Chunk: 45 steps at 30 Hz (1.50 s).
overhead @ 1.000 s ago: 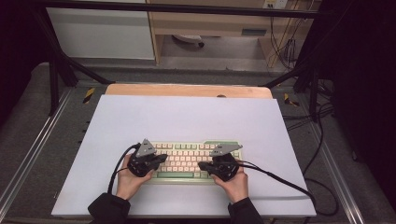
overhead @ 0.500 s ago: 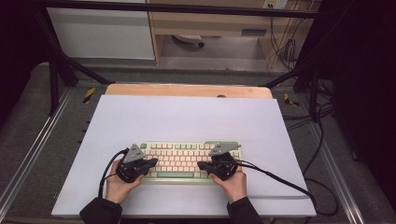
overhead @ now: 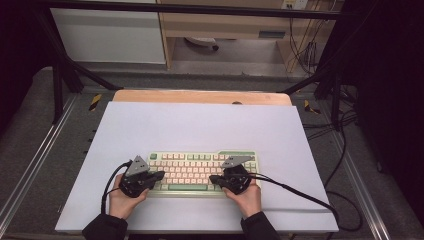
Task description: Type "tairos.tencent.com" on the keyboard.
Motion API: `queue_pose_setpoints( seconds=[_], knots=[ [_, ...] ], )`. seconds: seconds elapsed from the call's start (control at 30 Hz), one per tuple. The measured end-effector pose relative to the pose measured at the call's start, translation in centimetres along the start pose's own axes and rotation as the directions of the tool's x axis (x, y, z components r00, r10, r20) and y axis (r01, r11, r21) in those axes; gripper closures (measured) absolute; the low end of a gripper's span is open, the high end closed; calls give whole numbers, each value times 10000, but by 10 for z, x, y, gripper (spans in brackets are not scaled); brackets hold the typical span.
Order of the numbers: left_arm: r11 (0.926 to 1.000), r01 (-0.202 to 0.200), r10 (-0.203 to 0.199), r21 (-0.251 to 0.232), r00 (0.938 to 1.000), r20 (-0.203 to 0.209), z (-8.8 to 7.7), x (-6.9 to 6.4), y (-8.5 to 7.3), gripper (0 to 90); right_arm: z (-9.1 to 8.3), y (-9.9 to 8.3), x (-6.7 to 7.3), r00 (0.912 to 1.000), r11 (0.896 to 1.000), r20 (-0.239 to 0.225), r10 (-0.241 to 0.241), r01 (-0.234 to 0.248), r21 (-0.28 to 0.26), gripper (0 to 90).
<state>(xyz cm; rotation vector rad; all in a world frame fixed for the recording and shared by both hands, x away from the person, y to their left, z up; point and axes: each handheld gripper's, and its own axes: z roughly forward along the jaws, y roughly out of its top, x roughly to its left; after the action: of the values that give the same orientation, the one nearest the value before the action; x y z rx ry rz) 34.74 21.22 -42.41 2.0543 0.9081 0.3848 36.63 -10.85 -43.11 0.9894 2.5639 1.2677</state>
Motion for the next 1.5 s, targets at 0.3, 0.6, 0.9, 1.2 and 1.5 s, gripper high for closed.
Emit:
queue_pose_setpoints(
  seconds=[0.3,0.6,0.9,1.2,1.5],
  knots=[
    [10000,16,-16,-29,10000,5,-1,1,-1,895,1,-1,0,10000,10000,29,-64,64,23,900],
    [10000,-12,12,-12,10000,82,1,-1,-1,895,-10,0,-2,9998,9999,172,-111,112,-57,900],
    [10000,-50,50,-20,9998,204,4,-4,1,895,-23,-11,-9,9995,9997,265,196,-191,-162,900],
    [9998,-165,162,76,9991,384,11,-11,4,895,-32,-11,-13,9991,9988,315,288,-275,-401,900],
    [9992,-339,326,192,9975,627,22,-21,7,895,-34,-11,-13,9992,9983,271,307,-293,-505,900]
  ],
)
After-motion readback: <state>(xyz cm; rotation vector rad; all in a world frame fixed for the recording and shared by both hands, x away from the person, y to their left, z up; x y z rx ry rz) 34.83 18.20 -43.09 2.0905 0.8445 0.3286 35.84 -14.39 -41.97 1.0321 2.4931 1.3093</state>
